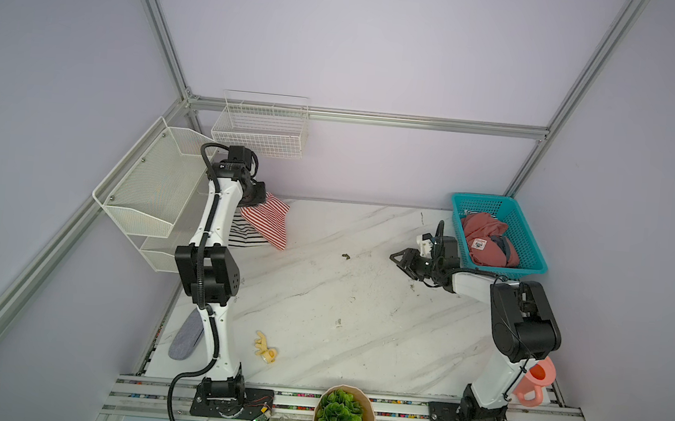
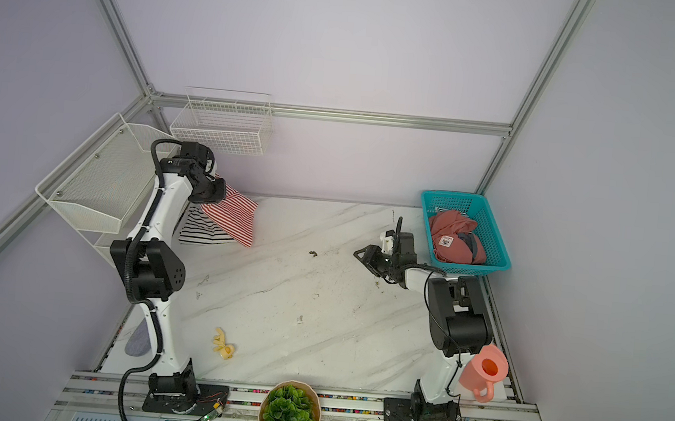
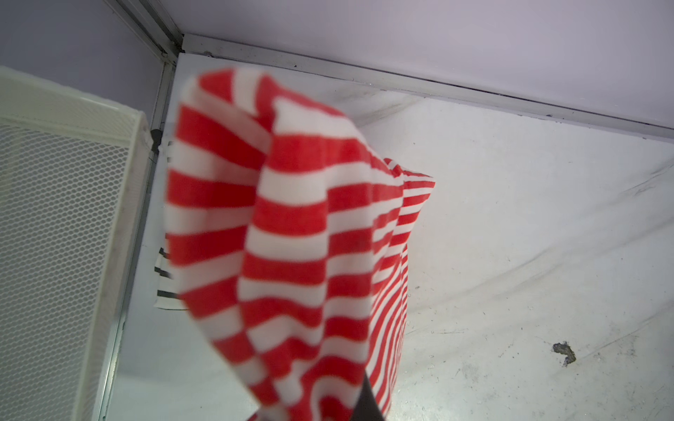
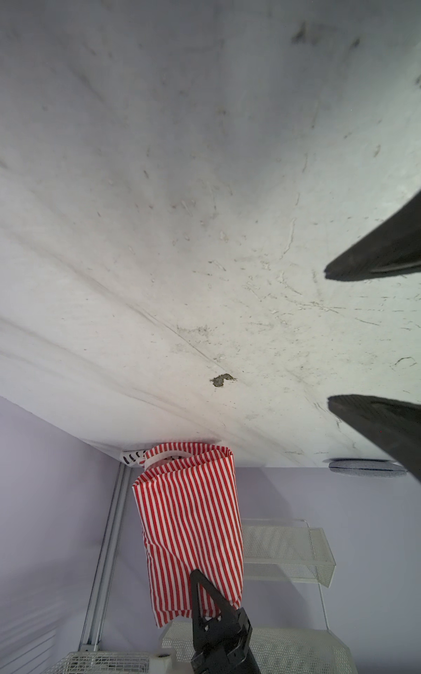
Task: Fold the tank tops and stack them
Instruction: 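Lower the red striped tank top onto the black-and-white striped top with the left gripper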
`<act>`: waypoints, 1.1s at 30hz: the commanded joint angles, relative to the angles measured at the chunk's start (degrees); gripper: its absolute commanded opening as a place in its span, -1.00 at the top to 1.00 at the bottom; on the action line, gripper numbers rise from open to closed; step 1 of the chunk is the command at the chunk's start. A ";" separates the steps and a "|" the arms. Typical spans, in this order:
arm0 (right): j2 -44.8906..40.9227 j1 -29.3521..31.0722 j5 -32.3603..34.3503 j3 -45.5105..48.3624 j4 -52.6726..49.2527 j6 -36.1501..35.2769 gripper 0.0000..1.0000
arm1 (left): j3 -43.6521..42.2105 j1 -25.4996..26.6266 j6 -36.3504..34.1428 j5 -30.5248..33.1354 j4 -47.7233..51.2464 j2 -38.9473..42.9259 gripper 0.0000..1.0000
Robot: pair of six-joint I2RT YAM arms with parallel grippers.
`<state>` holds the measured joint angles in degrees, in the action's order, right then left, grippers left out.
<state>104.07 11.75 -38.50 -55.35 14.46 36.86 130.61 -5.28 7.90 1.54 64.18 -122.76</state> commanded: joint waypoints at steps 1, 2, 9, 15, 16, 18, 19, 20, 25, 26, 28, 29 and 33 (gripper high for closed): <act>1.29 0.48 -0.70 0.16 1.54 0.32 -0.07 | -2.09 -0.35 -1.72 1.67 -2.32 2.72 1.00; 1.31 0.49 -0.70 0.16 1.47 0.31 -0.07 | -2.18 -0.36 -1.92 2.31 -2.39 2.53 1.00; 1.92 0.72 -0.94 0.16 1.60 0.23 -0.06 | -6.24 -1.43 -2.03 8.48 -4.71 1.22 1.00; 2.10 0.90 -0.85 0.49 1.54 0.13 -0.06 | -6.06 -2.35 -1.82 8.29 -6.08 -2.42 1.00; 2.05 0.90 -0.79 0.52 1.54 0.14 -0.06 | -5.98 -2.45 -1.84 8.54 -6.50 -2.95 1.00; 2.04 1.00 -0.62 0.64 1.54 0.14 -0.06 | -5.64 -2.64 -1.92 9.10 -7.18 -4.06 1.00; 2.01 1.11 -0.61 0.68 1.45 0.15 -0.06 | -5.37 -2.88 -1.93 9.44 -7.39 -4.67 1.00; 2.01 1.09 -0.52 0.74 1.37 0.16 -0.06 | -5.15 -3.03 -1.92 9.69 -7.55 -5.15 1.00; 1.62 1.40 0.00 0.82 0.84 0.14 -0.06 | -3.14 -4.02 -0.62 11.23 -7.85 -8.23 0.53; 1.50 1.39 0.08 0.77 0.68 0.18 -0.06 | -2.72 -4.24 -0.13 11.67 -7.85 -8.68 0.43; 1.19 1.52 0.33 0.85 0.36 0.14 -0.07 | -1.82 -4.64 1.40 12.69 -7.97 -9.37 -0.22; 1.01 1.59 0.44 0.86 0.31 0.13 -0.07 | -1.55 -4.84 2.24 13.17 -7.93 -9.44 -0.49; 0.34 1.85 0.83 0.87 -0.20 0.05 -0.07 | -1.14 -5.00 5.93 14.66 -8.44 -8.79 -0.95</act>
<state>105.49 13.06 -38.35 -55.35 14.46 36.84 125.84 -7.79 10.15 11.35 58.26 -133.56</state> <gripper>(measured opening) 0.533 0.951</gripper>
